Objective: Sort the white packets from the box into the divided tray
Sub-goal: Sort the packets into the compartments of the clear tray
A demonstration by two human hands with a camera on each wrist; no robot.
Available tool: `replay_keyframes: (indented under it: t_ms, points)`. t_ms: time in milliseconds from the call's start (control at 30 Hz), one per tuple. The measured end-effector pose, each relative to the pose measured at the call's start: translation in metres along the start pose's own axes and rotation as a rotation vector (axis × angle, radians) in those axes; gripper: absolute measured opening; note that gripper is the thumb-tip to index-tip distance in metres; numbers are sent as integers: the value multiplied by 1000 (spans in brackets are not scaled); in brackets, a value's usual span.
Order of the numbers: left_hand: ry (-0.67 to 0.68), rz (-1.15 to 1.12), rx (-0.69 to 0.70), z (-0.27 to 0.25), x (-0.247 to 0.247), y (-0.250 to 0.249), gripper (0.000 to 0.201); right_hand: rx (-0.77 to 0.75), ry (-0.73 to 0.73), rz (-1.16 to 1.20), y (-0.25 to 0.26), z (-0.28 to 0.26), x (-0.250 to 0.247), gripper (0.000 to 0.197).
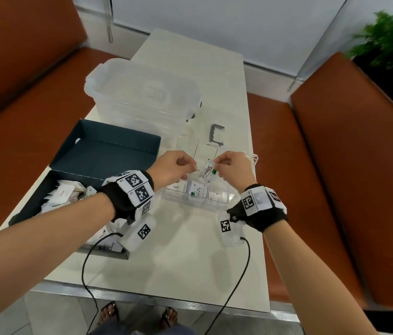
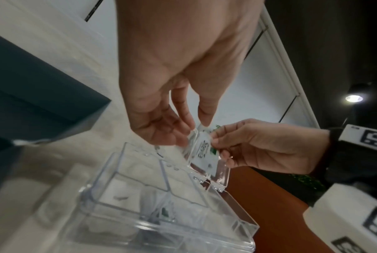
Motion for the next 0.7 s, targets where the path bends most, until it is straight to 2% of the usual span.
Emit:
replay_keyframes:
  t_ms: [267,467,600,700]
  points:
    - [-25,101,-61,-11,-17,25,13,82,171,-432,-6,15,48,26]
    - [-5,288,-130,-13,-19,33,24,1,224,-848,-10,17,63,29]
    - [57,378,-164,-12,-13,35,36,-13,247,-955,-12,18,65,32]
    - [61,414,-159,-12,-11,36,36,13,291,-979,-13,17,67,42]
Point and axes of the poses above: each hand's wrist, its own z-axis towards the middle knuckle, its own x-axis out of the palm, y = z × x, the point moved 4 cm from there along z, towards the middle knuckle, and after that the axes turned 11 degrees about y, right-handed, at the moved point
